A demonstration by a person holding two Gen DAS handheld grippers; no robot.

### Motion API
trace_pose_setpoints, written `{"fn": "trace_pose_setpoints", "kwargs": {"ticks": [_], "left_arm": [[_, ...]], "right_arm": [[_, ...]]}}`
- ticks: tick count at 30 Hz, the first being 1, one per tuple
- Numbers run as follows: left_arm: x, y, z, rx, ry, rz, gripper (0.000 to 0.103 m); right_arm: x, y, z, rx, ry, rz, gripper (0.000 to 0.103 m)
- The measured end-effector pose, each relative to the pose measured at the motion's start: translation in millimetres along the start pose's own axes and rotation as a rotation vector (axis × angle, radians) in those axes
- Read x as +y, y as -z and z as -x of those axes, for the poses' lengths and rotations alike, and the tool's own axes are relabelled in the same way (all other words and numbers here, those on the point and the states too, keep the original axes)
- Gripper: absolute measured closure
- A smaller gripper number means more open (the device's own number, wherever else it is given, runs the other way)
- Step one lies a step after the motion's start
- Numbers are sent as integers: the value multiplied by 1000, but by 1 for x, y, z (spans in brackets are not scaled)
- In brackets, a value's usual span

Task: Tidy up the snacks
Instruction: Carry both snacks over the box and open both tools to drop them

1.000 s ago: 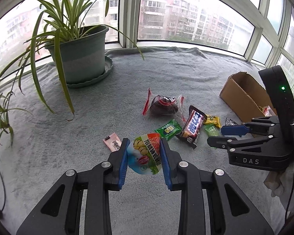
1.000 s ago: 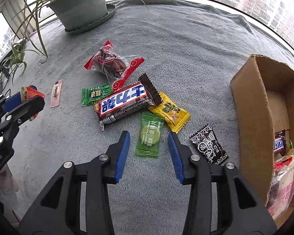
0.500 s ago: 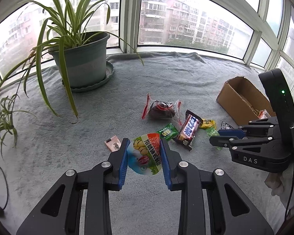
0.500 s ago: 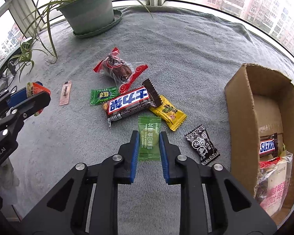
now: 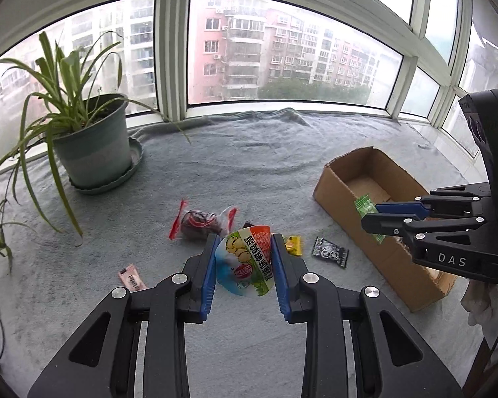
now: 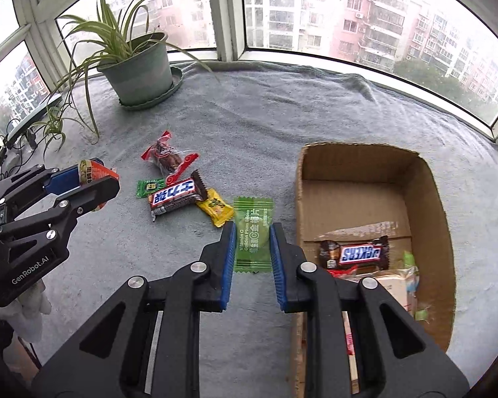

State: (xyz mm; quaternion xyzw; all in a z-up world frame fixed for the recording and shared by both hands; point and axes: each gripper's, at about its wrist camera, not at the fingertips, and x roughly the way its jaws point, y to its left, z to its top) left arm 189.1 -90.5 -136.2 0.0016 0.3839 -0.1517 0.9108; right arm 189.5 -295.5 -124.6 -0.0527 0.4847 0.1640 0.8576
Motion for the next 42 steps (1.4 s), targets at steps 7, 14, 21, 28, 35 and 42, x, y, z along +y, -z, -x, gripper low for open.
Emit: {"fn": "trace_pose_setpoints", "kwargs": {"ticks": [7,14,21,28,35,42], "left_arm": [[-41,-14,-12,-12,39,-30,74],[-76,-31,-31,-9,72,-45,74],[-107,-45,-51,5,97,-54,74],[-130,-54,-72,38,111,-57,74],[-145,-52,-83,68,120,-79,74],[-148,-51,-86,92,116,-88,67]], "right_arm": [[-56,0,16,-34,40,-62,82],[-109,0,22,-49,58,-138,82],[-143,0,16,-42,48,-185,82],[-157,3,1,-19,39,-194,82],[-164,9,-6,-6,29,-205,81],[-165,9,-6,-8,47,-209,72]]}}
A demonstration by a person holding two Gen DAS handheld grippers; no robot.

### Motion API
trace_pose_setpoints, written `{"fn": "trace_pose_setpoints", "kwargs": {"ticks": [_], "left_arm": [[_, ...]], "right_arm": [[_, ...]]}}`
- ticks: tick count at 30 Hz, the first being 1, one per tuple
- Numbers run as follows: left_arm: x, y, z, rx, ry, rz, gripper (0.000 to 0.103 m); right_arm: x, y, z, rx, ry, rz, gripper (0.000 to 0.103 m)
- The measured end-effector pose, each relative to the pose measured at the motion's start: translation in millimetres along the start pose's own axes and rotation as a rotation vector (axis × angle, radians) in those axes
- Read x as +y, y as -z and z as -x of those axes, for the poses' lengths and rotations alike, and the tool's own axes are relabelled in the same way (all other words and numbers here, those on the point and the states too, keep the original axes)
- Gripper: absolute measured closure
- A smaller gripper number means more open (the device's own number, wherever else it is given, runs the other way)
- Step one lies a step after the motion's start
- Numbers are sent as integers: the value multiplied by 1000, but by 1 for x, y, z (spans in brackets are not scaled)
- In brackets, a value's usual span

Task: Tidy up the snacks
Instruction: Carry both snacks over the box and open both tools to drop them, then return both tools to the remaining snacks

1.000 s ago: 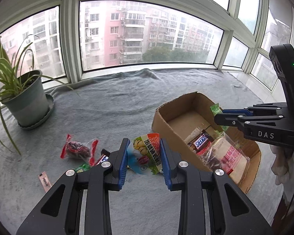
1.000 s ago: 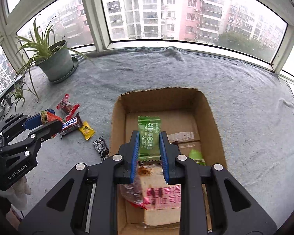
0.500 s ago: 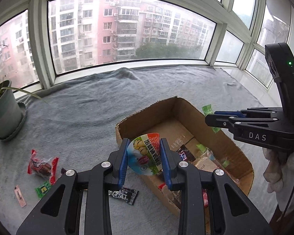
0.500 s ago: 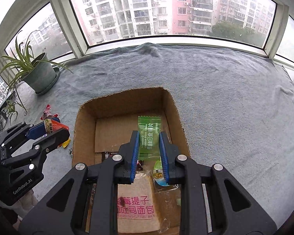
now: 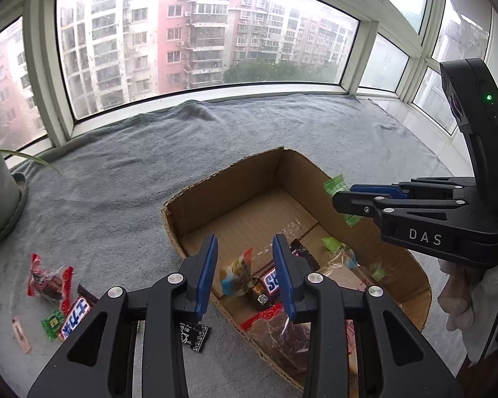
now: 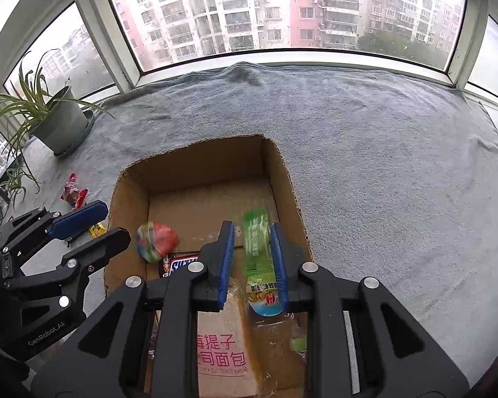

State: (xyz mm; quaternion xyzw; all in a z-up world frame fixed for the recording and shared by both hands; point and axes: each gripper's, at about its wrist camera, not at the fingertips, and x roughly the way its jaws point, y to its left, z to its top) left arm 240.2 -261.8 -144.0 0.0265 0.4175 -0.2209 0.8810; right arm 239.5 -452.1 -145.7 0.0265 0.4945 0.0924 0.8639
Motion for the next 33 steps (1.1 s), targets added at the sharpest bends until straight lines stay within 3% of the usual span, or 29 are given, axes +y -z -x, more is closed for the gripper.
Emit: {"fn": "trace_pose_setpoints", "kwargs": {"ticks": [1,2,3,7,10,21,33], "left_arm": [[0,0,0,1,-3,2,59],[1,0,1,-3,-3,4,56],[2,0,2,-5,-2,5,56],[6,2,6,-8,-4,10,56],[12,4,11,-12,1,22,56],[49,19,39,-32,-7,66,56],[144,61,76,-3,-87,189,56]], "right_arm": [[0,0,1,-6,5,-2,65],[1,0,3,-14,10,-4,51],[1,1,4,-20,13,-6,43],[4,0,8,-27,16,-18,41],[9,0,12,-38,27,-20,34],[50,4,30,-69,31,-29,32],[145,9,15,-38,-52,21,32]]}}
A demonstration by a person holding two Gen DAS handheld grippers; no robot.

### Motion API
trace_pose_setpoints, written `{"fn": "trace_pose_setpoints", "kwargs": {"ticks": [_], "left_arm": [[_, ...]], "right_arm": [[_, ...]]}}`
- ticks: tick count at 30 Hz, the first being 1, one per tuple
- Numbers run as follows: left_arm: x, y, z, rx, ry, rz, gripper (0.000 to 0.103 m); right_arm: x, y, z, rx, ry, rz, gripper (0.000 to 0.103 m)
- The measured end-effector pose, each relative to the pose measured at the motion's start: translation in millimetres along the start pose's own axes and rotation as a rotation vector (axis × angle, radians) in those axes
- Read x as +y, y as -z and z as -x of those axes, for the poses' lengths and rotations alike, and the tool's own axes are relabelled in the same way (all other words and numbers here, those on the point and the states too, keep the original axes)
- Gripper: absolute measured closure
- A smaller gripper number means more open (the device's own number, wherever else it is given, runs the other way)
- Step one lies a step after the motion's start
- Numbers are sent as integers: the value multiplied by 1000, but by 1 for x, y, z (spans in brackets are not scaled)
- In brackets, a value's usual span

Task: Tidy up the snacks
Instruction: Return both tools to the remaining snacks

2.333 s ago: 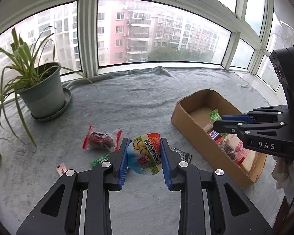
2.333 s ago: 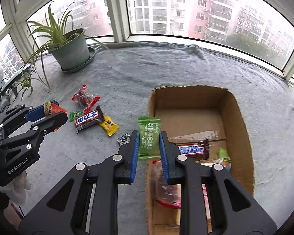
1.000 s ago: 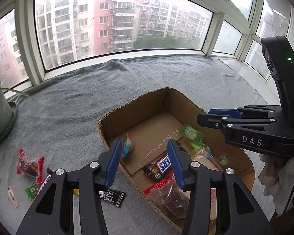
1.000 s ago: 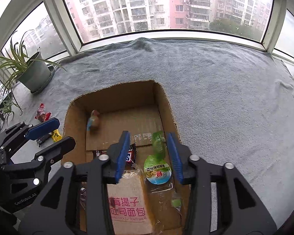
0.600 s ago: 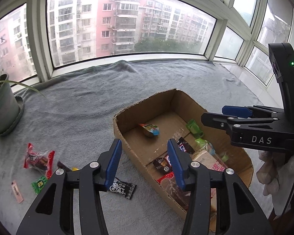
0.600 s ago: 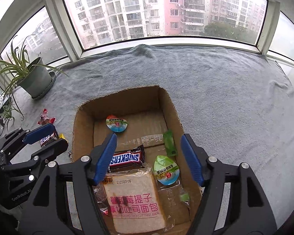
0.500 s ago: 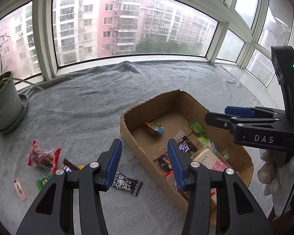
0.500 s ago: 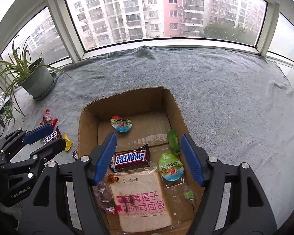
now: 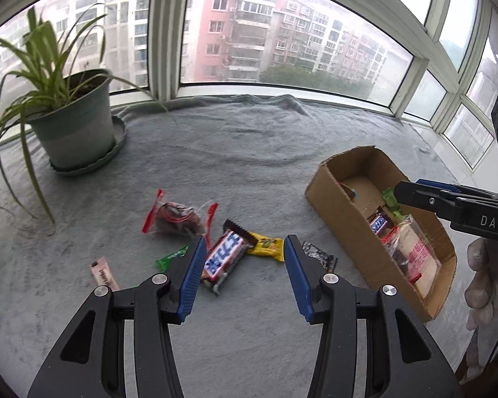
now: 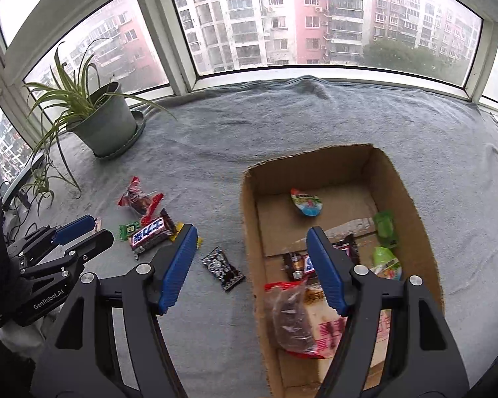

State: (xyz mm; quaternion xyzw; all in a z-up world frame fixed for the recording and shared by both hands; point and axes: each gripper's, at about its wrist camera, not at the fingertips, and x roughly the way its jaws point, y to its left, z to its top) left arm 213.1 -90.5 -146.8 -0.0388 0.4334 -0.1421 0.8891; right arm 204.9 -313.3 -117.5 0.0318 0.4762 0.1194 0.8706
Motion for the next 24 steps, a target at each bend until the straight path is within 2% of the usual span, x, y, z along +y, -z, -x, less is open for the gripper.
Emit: {"fn": "trace_pose_setpoints", "kwargs": {"ticks": [6,13,18,24], "left_arm": [[52,13,11,21,-69,57,56],[100,31,13,64,-101,120,56],[114,35,6,92,-98,144,56],[122,32,-13,124,-85,172,58]], "right_arm": [[41,3,-28,66,-58,-8,32],[62,-1,-71,177,-145,-139,32],[67,-2,-101,247,-167,-218,32],[76,-2,-126,296,-153,-224,33]]}}
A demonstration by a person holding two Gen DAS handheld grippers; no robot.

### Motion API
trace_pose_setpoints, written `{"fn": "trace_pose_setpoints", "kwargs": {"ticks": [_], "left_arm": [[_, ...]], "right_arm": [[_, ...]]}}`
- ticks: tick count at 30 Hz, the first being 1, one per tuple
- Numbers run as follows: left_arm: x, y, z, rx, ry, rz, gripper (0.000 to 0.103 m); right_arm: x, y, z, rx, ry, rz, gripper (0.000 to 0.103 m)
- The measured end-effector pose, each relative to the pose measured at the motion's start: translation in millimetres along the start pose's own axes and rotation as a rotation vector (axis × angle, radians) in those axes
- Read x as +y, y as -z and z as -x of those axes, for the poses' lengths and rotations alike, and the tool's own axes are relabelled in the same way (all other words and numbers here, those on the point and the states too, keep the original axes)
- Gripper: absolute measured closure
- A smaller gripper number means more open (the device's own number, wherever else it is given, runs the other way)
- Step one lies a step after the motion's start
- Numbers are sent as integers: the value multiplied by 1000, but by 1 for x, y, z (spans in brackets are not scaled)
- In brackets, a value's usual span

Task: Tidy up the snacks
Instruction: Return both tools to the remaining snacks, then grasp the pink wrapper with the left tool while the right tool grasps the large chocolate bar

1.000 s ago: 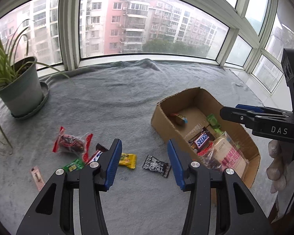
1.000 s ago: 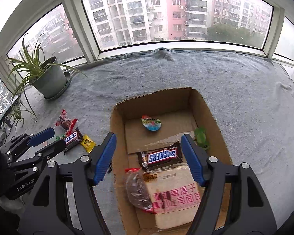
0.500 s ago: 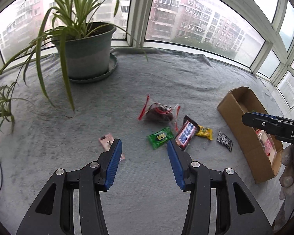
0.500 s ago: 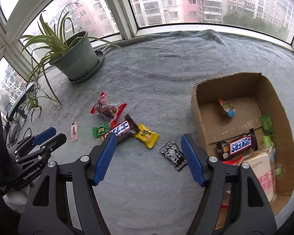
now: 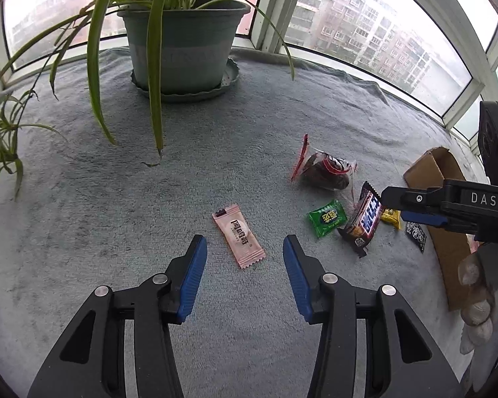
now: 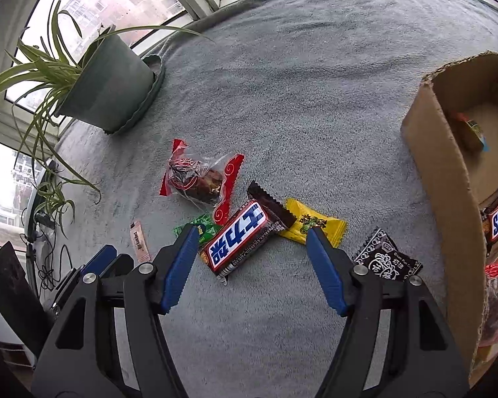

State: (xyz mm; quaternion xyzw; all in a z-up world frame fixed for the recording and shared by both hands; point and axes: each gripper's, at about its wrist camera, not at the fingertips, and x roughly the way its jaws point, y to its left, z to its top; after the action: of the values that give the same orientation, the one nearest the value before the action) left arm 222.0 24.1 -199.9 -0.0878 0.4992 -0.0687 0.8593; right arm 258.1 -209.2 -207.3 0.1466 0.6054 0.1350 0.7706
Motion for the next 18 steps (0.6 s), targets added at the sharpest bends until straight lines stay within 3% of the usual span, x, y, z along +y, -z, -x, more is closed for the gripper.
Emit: {"fn": "trace_pose_setpoints", "kwargs": {"ticks": [12,18], "left_arm": [[-5,-11,-31,37,-47,-6,68],[-12,-11,-35,28,-122,-75,81]], "right_arm": [[18,-9,-16,6,77,79,40],[24,-8,-24,24,115,128,50]]}}
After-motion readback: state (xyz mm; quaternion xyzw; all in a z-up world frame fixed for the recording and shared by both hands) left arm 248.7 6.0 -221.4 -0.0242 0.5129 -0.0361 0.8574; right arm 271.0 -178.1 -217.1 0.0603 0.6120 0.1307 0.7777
